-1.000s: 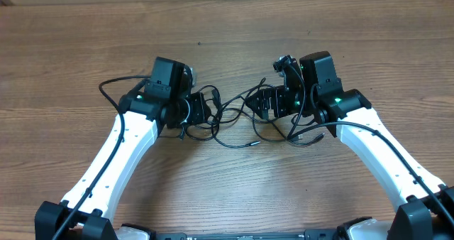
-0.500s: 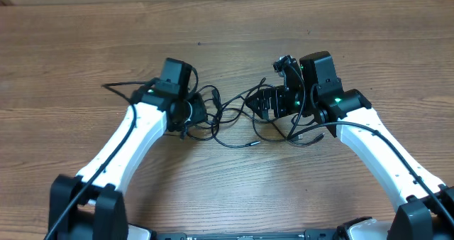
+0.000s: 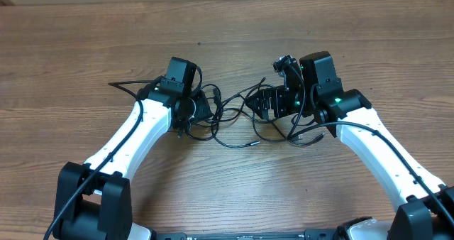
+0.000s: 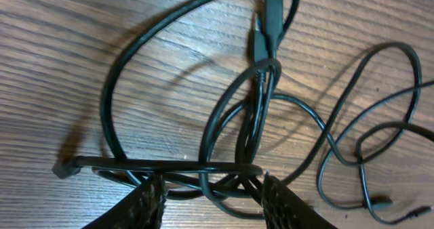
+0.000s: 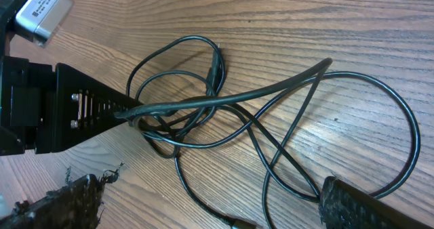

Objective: Untangle cables

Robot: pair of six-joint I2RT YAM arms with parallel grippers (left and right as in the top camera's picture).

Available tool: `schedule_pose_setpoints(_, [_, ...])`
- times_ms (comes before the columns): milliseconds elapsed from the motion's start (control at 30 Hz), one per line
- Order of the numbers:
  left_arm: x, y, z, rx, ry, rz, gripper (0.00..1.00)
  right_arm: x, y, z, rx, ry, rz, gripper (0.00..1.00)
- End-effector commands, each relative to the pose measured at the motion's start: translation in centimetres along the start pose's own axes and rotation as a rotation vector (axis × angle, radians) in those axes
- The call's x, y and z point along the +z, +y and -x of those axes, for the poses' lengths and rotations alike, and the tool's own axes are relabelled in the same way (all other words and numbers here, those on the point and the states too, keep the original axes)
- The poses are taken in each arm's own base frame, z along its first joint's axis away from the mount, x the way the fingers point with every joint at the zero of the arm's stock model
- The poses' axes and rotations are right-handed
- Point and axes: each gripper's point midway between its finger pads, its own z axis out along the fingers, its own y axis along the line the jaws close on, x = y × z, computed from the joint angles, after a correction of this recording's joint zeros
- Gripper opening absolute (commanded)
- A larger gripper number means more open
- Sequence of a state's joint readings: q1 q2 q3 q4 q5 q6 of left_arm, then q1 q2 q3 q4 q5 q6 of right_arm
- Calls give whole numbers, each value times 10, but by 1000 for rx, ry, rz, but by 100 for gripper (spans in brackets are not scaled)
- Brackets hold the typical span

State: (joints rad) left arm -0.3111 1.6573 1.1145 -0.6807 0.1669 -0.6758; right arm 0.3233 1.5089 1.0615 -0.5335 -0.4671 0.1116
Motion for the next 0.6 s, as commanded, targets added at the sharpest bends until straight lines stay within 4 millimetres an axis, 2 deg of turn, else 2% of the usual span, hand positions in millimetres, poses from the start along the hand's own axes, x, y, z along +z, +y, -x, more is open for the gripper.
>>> schedule_pose_setpoints(0, [0, 2, 7, -13, -34, 30, 48, -1, 3, 7, -9, -12, 8, 100])
schedule_pose_setpoints(67, [0, 1, 5, -15, -23, 25, 43, -1, 3, 6, -13, -12, 8, 100])
schedule_pose_setpoints(167, [1, 3, -4, -8, 3, 41, 42, -1, 3, 6, -13, -11, 7, 100])
schedule_pose_setpoints(333, [1, 6, -23, -33, 62, 82, 43, -1, 3, 6, -14, -11, 7, 100])
schedule_pose_setpoints(567, [1, 5, -29, -30, 72, 94, 45, -1, 3, 6, -16, -11, 7, 100])
